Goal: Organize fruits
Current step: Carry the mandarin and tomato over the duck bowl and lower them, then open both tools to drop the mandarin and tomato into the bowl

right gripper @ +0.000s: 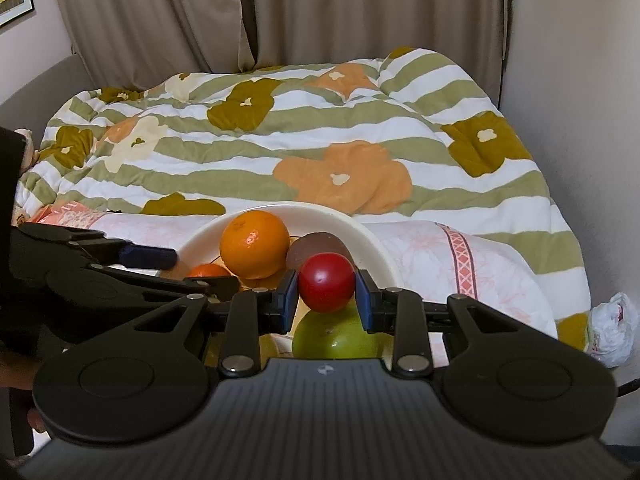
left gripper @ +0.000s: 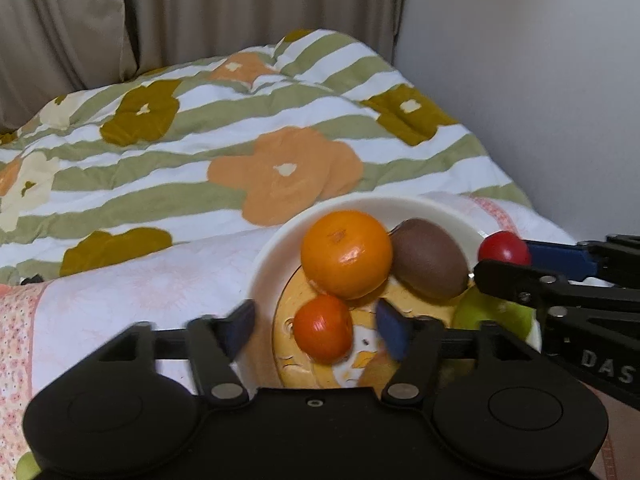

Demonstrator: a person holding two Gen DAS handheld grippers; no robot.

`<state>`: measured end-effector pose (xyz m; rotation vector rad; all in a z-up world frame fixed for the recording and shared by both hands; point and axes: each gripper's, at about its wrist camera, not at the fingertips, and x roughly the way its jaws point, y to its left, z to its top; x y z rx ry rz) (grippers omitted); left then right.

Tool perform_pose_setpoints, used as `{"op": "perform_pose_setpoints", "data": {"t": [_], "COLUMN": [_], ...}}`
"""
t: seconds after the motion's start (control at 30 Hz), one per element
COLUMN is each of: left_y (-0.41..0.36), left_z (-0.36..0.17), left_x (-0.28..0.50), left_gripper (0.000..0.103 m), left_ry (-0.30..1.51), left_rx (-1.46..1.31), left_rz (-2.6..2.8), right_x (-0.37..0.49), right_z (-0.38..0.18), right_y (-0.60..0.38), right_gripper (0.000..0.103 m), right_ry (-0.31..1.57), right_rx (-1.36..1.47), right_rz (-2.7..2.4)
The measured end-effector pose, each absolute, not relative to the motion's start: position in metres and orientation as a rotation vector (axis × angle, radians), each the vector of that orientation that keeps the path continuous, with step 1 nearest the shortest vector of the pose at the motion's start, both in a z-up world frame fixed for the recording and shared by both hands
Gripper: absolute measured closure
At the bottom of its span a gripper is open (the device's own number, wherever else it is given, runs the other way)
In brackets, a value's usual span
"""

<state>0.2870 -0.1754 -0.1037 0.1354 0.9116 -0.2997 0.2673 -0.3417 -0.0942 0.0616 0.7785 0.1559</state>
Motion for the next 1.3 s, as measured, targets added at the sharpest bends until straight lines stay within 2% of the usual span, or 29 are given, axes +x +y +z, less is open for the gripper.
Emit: {"op": "perform_pose_setpoints", "data": {"t": [0.03,0.07,0.7,1.3], "left_y": [-0.176,-0.176,-0.129,-0.118], "left_z": [-0.101,-0.098,-0.073,-0.081], "left_x": [0.284,0.281,0.235,0.230], "left_gripper": [0.009,0.008,0.008,0.008], "left_ry": [0.895,0.881,0.849,0.864], "left_rx": [0.156,0.170,0.110,0.083], "left_rz": [-0.280,-0.271,-0.191,-0.127], "right_x": [0.266,0.266,0.264,0.290], "right_z": [-0.094,-0.094,-0.081,-0.112], "right_y": [-0.342,-0.342,-0.312,-0.285], "right_gripper": [0.058,0.058,0.058,0.056], "right_ry": [0.776,0.775,0.770,0.857], "right_rx": [0.061,0.062,0.013,0.008], "right_rz": [0.155,0.152,0.219,0.309]}}
